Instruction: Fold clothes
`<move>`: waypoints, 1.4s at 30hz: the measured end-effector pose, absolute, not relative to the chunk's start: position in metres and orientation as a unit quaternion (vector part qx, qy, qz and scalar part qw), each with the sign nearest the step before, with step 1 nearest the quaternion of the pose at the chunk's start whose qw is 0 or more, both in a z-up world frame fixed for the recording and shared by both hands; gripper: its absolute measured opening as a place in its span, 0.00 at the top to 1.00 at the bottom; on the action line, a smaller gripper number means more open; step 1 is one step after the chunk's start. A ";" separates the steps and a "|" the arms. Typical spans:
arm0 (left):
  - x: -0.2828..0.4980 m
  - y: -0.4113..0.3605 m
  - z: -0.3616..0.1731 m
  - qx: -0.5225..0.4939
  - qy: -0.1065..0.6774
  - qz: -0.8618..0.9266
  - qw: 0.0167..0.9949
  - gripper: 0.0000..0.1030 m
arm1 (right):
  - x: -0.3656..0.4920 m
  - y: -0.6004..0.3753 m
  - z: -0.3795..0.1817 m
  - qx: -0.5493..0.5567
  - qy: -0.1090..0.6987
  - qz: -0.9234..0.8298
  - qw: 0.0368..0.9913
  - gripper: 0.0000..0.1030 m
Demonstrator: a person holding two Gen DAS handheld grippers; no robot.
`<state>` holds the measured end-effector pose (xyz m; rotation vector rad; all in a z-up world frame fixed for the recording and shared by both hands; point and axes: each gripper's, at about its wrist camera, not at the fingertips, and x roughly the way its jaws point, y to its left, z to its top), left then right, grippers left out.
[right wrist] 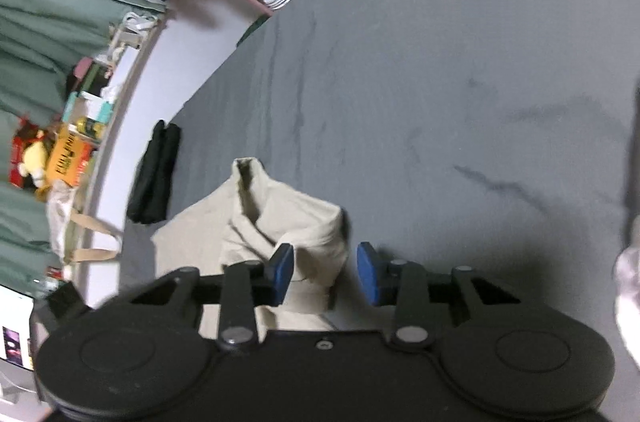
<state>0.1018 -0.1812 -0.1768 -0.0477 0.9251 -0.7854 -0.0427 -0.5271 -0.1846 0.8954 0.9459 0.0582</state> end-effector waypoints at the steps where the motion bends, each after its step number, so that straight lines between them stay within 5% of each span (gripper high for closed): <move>1: 0.100 -0.182 -0.183 -0.023 0.437 -0.361 0.824 0.92 | -0.042 -0.524 -0.184 0.408 0.441 0.027 0.799 0.66; 5: 0.097 -0.172 -0.200 -0.089 0.442 -0.340 0.825 0.92 | -0.034 -0.517 -0.189 0.397 0.445 0.030 0.802 0.83; 11: 0.087 -0.174 -0.205 -0.083 0.423 -0.339 0.836 0.92 | -0.026 -0.506 -0.189 0.391 0.442 0.027 0.807 0.83; 13: 0.085 -0.178 -0.203 -0.066 0.418 -0.339 0.840 0.92 | -0.024 -0.506 -0.183 0.370 0.442 0.013 0.817 0.95; 25: 0.075 -0.180 -0.202 -0.026 0.382 -0.350 0.855 0.93 | -0.001 -0.526 -0.140 0.215 0.448 -0.078 0.864 0.96; 32: 0.073 -0.178 -0.203 -0.029 0.372 -0.354 0.858 0.93 | 0.037 -0.540 -0.174 0.181 0.497 -0.092 0.844 0.96; 35: 0.071 -0.178 -0.203 -0.029 0.369 -0.354 0.859 0.93 | 0.039 -0.543 -0.184 0.205 0.500 -0.086 0.837 0.90; 38: 0.069 -0.180 -0.203 -0.024 0.364 -0.353 0.862 0.93 | 0.027 -0.558 -0.174 0.264 0.480 -0.089 0.832 0.60; 42: 0.067 -0.181 -0.202 -0.018 0.359 -0.351 0.865 0.93 | 0.009 -0.564 -0.161 0.305 0.474 -0.076 0.822 0.61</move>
